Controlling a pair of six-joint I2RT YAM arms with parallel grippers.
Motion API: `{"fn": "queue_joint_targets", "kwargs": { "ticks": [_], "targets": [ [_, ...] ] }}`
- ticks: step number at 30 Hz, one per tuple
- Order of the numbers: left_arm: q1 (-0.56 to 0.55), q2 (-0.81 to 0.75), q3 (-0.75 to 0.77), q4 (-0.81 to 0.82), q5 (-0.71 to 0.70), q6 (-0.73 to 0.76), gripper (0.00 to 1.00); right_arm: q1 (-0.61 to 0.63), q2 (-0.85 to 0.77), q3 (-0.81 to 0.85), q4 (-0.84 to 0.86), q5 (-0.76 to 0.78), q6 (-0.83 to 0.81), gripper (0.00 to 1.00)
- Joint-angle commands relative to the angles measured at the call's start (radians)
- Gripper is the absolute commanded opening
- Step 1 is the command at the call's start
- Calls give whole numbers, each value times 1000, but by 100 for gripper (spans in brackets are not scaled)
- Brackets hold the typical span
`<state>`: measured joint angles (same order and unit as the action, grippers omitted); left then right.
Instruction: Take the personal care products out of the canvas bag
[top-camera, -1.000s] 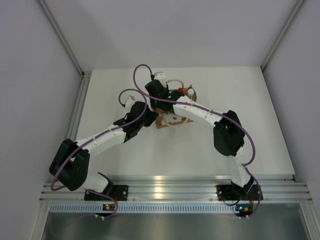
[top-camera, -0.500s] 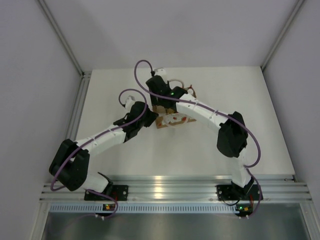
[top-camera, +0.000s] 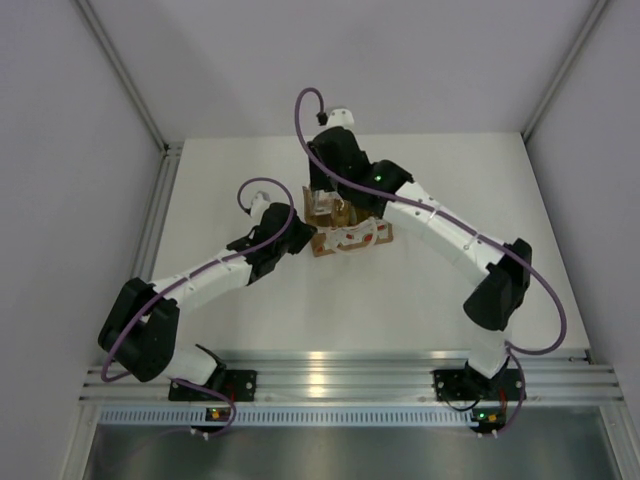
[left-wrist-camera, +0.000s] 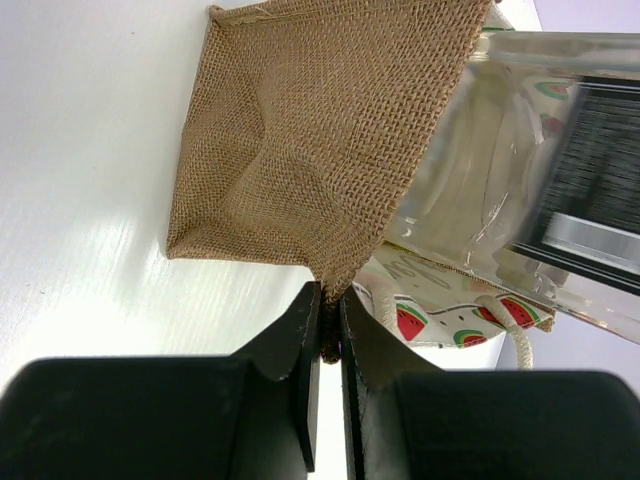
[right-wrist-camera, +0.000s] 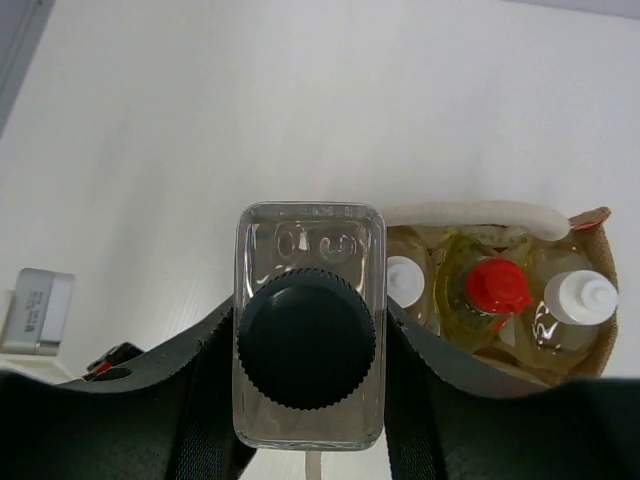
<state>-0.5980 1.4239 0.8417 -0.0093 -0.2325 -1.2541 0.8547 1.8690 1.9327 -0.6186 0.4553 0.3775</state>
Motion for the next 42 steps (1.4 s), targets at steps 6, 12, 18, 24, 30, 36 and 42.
{"fn": "queue_joint_targets", "kwargs": {
  "ticks": [6, 12, 18, 24, 30, 36, 42],
  "targets": [
    [6, -28, -12, -40, -27, 9, 0, -13, -243, 117, 94, 68, -63, 0],
    [6, -28, -12, -40, -27, 10, 0, -106, -343, 141, 37, 63, -71, 0],
    [6, -37, -1, -41, -22, 39, 0, -340, -455, -7, 13, 2, -84, 0],
    [7, -26, 28, -57, 2, 94, 0, -569, -580, -312, 118, -159, -115, 0],
    [15, 41, 106, -83, 76, 188, 0, -629, -701, -602, 241, -248, -103, 0],
    [17, 63, 131, -104, 93, 219, 0, -557, -853, -906, 338, -251, -124, 0],
    [15, 40, 132, -112, 93, 237, 0, -454, -971, -1113, 347, -218, -124, 0]
  ]
}}
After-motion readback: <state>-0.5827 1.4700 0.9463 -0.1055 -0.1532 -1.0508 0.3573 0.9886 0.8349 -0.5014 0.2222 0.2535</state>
